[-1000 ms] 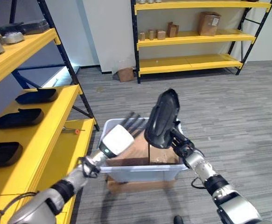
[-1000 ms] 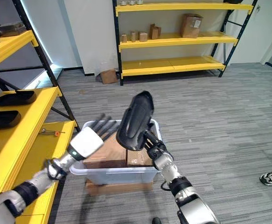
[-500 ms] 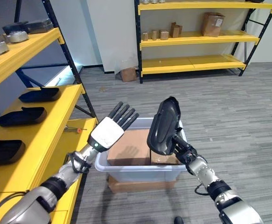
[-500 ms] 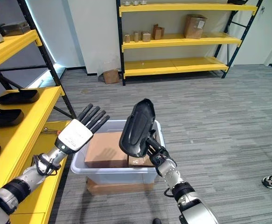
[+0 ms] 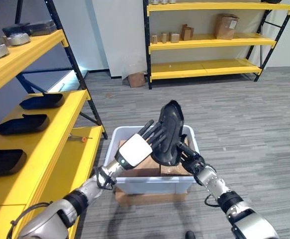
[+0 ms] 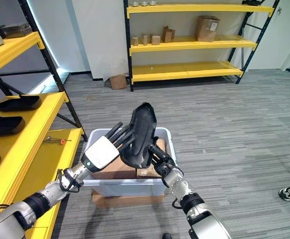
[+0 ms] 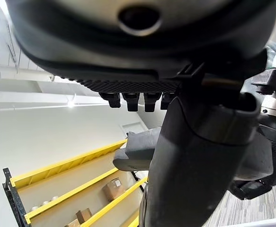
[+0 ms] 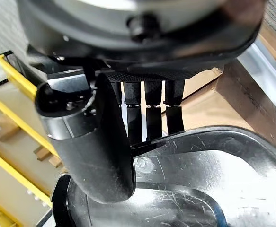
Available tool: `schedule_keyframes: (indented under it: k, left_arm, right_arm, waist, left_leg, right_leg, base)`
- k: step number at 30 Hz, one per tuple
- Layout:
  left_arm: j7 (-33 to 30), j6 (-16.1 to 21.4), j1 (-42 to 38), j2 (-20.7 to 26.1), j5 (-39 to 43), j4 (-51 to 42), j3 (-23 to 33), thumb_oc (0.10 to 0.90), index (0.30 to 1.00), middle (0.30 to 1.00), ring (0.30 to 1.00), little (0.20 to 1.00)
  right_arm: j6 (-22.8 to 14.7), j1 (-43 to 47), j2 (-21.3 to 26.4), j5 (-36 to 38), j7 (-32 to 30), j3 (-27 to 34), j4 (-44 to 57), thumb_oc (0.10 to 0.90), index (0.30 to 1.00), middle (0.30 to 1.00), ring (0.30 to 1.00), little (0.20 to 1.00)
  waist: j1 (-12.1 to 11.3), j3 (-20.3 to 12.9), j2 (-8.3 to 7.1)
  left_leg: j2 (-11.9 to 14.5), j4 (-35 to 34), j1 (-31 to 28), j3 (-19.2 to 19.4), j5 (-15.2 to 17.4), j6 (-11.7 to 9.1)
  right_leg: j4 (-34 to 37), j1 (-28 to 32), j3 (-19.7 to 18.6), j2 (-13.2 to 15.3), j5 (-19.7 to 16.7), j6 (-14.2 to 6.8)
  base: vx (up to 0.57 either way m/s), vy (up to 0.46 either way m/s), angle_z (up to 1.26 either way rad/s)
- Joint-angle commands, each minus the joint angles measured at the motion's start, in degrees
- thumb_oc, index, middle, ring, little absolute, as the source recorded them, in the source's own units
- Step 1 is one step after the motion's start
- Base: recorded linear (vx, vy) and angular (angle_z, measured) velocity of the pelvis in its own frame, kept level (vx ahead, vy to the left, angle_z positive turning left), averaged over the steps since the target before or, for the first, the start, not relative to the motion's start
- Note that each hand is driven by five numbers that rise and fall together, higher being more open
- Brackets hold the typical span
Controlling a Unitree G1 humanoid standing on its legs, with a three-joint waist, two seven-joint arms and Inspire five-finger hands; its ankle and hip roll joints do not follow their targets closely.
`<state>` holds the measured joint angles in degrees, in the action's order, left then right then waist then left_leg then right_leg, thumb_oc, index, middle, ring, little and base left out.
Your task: Move parts from the plastic box to the shelf.
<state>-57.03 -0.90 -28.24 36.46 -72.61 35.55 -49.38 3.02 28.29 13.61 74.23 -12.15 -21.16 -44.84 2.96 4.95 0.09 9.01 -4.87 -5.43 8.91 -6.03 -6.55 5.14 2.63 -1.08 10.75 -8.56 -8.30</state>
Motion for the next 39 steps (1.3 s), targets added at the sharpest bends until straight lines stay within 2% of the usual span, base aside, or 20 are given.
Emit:
schedule_keyframes:
  k: [1, 8, 12, 13, 15, 18, 20, 22, 24, 27, 32, 39]
  left_arm:
    - [-3.54, -2.18, -9.44, 1.90, -0.09, 3.64, 2.37, 0.900, 1.000, 1.000, 1.000, 1.000]
    - [-4.23, -1.25, -10.16, 0.99, -0.78, 6.85, 2.44, 0.900, 1.000, 1.000, 1.000, 1.000]
    - [-3.48, -0.10, -9.87, 1.22, -0.52, 6.26, 1.84, 0.900, 1.000, 1.000, 1.000, 1.000]
    - [-3.84, 0.45, -8.94, 1.85, -0.68, 5.31, 1.57, 0.900, 1.000, 1.000, 1.000, 1.000]
    - [-4.32, 0.55, -8.35, 2.22, -1.22, 4.76, 1.96, 0.900, 1.000, 1.000, 1.000, 1.000]
    - [-4.60, 0.99, -7.85, 2.45, -1.98, 4.25, 2.57, 0.900, 1.000, 1.000, 1.000, 1.000]
    - [-5.16, 2.01, -8.10, 2.96, -2.77, 3.98, 2.62, 0.900, 1.000, 1.000, 1.000, 1.000]
    - [-5.15, 2.01, -8.10, 2.96, -2.77, 3.98, 2.62, 0.900, 1.000, 1.000, 1.000, 1.000]
    - [-5.26, 2.40, -8.97, 2.70, -2.79, 3.55, 1.93, 0.900, 1.000, 1.000, 1.000, 1.000]
    - [-4.85, 2.56, -9.82, 2.01, -2.39, 3.42, 1.18, 0.900, 1.000, 1.000, 1.000, 1.000]
    - [-4.83, 3.32, -10.76, 0.61, -1.92, 3.27, 0.26, 0.900, 1.000, 1.000, 1.000, 1.000]
    - [-3.20, 3.22, -11.42, -3.23, -2.29, 3.64, -1.34, 0.900, 1.000, 1.000, 1.000, 1.000]
  right_arm:
    - [-4.65, 12.06, 0.91, -2.92, 4.73, 2.03, 5.59, 0.400, 0.300, 0.300, 0.300, 0.300]
    - [-6.67, 12.05, 1.18, -5.43, 5.90, 2.12, 6.42, 0.400, 0.300, 0.300, 0.300, 0.300]
    - [-5.47, 12.05, 1.79, -8.66, 7.47, 2.20, 5.70, 0.400, 0.300, 0.300, 0.300, 0.300]
    - [-3.91, 11.27, 2.12, -14.63, 10.70, 0.78, 5.94, 0.400, 0.300, 0.300, 0.300, 0.300]
    - [-2.86, 9.95, 1.73, -18.78, 12.36, -2.05, 7.67, 0.400, 0.300, 0.300, 0.300, 0.300]
    - [-1.80, 7.84, 1.37, -20.25, 13.48, -4.26, 9.53, 0.400, 0.300, 0.300, 0.300, 0.300]
    - [-0.03, 6.88, 1.18, -20.96, 14.42, -5.99, 10.27, 0.400, 0.300, 0.300, 0.300, 0.300]
    - [-0.02, 6.88, 1.18, -20.97, 14.42, -5.99, 10.27, 0.400, 0.300, 0.300, 0.300, 0.300]
    - [0.88, 6.31, 0.13, -20.85, 15.93, -8.45, 9.81, 0.400, 0.300, 0.300, 0.300, 0.300]
    - [0.11, 6.15, -0.96, -20.88, 16.72, -10.06, 9.66, 0.400, 0.300, 0.300, 0.300, 0.300]
    - [1.23, 6.54, -2.56, -20.05, 18.33, -11.80, 10.05, 0.400, 0.300, 0.300, 0.300, 0.300]
    - [0.54, 6.34, -4.87, -20.54, 17.05, -13.67, 11.45, 0.400, 0.300, 0.300, 0.300, 0.300]
  waist:
    - [-0.13, -2.27, -0.18]
    - [0.43, -2.67, -0.15]
    - [0.32, -2.58, -0.12]
    - [0.15, -2.47, -0.22]
    - [0.08, -2.20, -0.27]
    - [0.11, -2.06, -0.28]
    - [0.03, -1.96, -0.33]
    - [0.03, -1.96, -0.33]
    - [-0.02, -1.89, -0.30]
    - [0.00, -1.82, -0.26]
    - [-0.03, -1.75, -0.22]
    - [0.31, -1.68, -0.31]
  left_leg:
    - [-1.50, -0.13, -2.67, -2.84, 3.73, 2.57]
    - [-1.49, -0.13, -2.89, -2.49, 3.83, 2.61]
    - [-1.57, -0.13, -2.86, -2.59, 3.85, 2.59]
    - [-1.70, -0.13, -2.66, -2.71, 3.88, 2.72]
    - [-1.78, -0.13, -2.50, -2.77, 3.84, 2.88]
    - [-1.88, -0.13, -2.51, -2.85, 3.83, 2.96]
    - [-1.87, -0.13, -2.47, -2.84, 3.78, 2.94]
    - [-1.87, -0.13, -2.47, -2.84, 3.77, 2.94]
    - [-1.82, -0.13, -2.44, -2.86, 3.75, 2.91]
    - [-1.80, -0.13, -2.35, -2.81, 3.70, 2.83]
    - [-1.82, -0.13, -2.30, -2.82, 3.83, 2.88]
    - [-1.80, -0.13, -2.45, -2.63, 3.98, 2.98]
  right_leg:
    - [-0.67, 3.48, 1.71, -1.31, 2.59, -0.29]
    - [-0.69, 3.58, 1.37, -1.32, 2.55, -0.57]
    - [-0.70, 3.53, 1.36, -1.27, 2.53, -0.75]
    - [-0.70, 3.34, 1.37, -1.21, 2.58, -0.83]
    - [-0.66, 3.23, 1.37, -1.14, 2.60, -0.85]
    - [-0.60, 3.30, 1.48, -1.06, 2.56, -0.89]
    - [-0.60, 3.39, 1.73, -0.92, 2.59, -0.89]
    - [-0.60, 3.39, 1.74, -0.92, 2.59, -0.89]
    - [-0.63, 3.40, 2.01, -0.86, 2.64, -0.84]
    - [-0.69, 3.27, 2.02, -0.86, 2.64, -0.85]
    - [-0.78, 3.23, 2.17, -0.87, 2.88, -0.71]
    - [-0.94, 3.29, 2.08, -0.88, 3.18, -0.66]
  base:
    - [0.00, 0.000, 0.00]
    - [0.00, 0.000, 0.00]
    - [0.00, 0.000, 0.00]
    - [0.00, 0.000, 0.00]
    - [-0.04, -0.005, 0.00]
    - [0.00, 0.000, 0.00]
    - [0.00, 0.000, 0.00]
    - [0.00, 0.000, 0.00]
    - [0.00, 0.000, 0.00]
    - [0.00, 0.000, 0.00]
    - [0.00, 0.000, 0.00]
    - [0.00, 0.000, 0.00]
